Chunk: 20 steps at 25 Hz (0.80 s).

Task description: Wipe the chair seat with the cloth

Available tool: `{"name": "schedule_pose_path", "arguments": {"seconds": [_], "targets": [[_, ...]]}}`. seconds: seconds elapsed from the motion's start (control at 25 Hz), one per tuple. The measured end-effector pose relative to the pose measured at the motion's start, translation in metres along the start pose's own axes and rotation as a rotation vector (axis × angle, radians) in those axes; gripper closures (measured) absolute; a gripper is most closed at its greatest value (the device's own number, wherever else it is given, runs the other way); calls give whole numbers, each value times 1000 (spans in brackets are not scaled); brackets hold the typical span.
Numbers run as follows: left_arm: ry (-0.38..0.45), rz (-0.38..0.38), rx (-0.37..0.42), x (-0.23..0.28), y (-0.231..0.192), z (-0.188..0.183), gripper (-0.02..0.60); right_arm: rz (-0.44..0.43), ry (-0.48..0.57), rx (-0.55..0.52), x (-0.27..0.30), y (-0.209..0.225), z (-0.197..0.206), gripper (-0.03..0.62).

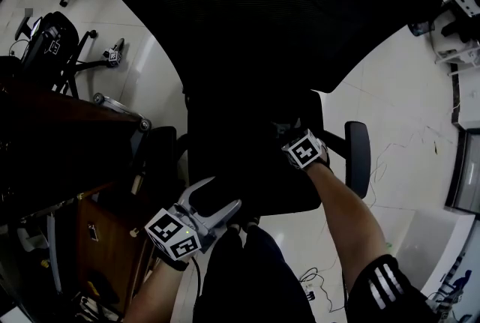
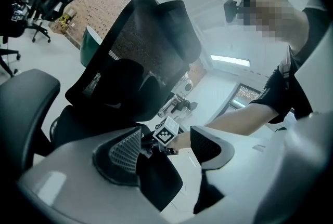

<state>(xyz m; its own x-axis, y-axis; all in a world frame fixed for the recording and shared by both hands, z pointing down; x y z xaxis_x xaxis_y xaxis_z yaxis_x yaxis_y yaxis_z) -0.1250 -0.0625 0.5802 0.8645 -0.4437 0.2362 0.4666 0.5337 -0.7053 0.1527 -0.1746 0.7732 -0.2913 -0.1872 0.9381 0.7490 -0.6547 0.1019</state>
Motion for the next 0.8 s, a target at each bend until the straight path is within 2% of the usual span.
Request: {"name": "schedule_pose_path", "arguments": {"seconds": [0.2,0.4,0.6,0.68,0.8], "targets": [[7,-53,9,-31,-1,-3,261,-159,164,-10,7,-78,-65,559],[17,-91,-1,-51,-4,6,261,-291,186,-106,32,-165,-101,559],[13,-101,-13,-58,-3,17,261,-331,135,-163,60,-203,-92,559],[11,-99,-20,-58,-2,22,261,-323,115,-175,65,-203,-79,559],[1,-90,-28,-54,-2,27,261,-304,84,-136,61,-187,-56,559]]}}
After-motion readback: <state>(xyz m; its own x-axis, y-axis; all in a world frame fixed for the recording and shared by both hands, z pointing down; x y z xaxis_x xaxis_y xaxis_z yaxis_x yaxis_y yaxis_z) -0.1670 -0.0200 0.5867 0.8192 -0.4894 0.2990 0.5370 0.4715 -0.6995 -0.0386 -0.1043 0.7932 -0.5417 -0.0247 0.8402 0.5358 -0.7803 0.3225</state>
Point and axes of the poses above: the fingertips, and each gripper's own axes: x forward along the fingers, y to its right, z out of its underside, the point moved 9 cm from there along -x, backward along the fingers, and after that the axes turned 2 degrees about -x, right-handed, at the moved point
